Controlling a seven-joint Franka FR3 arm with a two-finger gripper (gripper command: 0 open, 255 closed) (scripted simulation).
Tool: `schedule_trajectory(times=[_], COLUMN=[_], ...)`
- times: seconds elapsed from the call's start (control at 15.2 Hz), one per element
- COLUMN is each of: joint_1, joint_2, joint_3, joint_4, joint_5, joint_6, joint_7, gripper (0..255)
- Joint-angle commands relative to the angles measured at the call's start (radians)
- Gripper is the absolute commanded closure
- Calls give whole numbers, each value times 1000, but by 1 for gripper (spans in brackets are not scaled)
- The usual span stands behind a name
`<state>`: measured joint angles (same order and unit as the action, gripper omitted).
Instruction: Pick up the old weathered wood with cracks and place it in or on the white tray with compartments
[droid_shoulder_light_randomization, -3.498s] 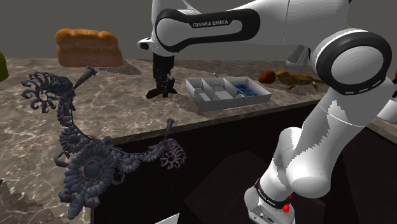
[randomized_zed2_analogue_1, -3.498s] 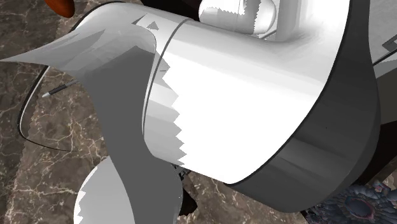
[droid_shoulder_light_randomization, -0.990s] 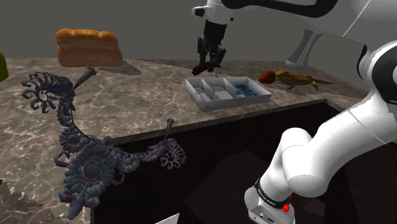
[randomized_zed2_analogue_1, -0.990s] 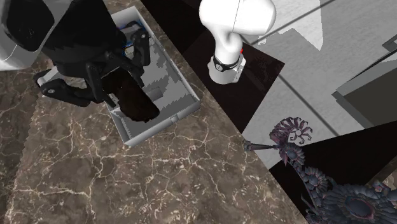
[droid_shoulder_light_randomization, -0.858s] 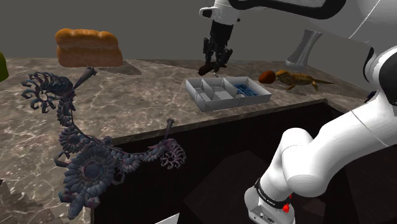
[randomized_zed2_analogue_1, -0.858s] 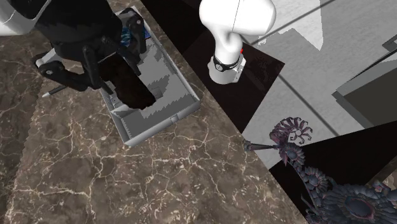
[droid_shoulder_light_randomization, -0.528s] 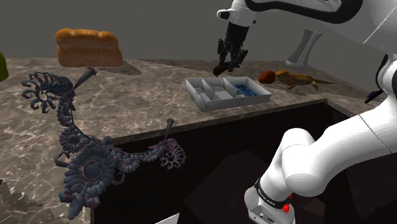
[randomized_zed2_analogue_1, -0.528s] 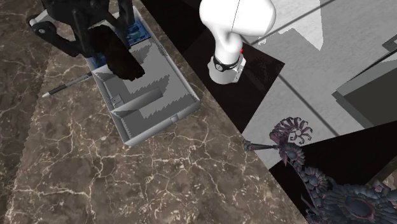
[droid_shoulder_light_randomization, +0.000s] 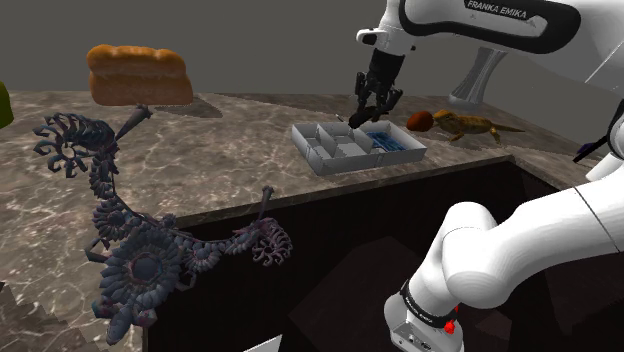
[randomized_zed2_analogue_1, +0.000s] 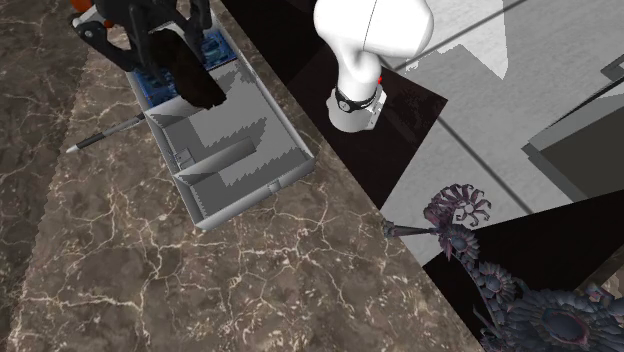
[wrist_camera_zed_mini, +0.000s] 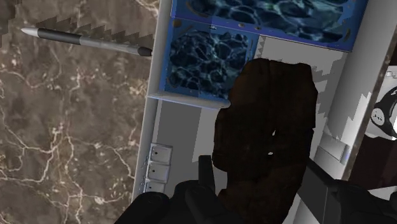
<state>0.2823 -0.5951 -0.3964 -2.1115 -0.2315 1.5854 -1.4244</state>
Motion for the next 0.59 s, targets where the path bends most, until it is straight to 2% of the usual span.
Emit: schedule_trajectory(times=[0.0,0.53], joint_1=[-2,-11], joint_2=[-6,-25], joint_3=[-4,-20], joint_4=[-32,-158], joint_5=[-4,-21], joint_6=[26,134], joint_7=[2,10], gripper=[255,255])
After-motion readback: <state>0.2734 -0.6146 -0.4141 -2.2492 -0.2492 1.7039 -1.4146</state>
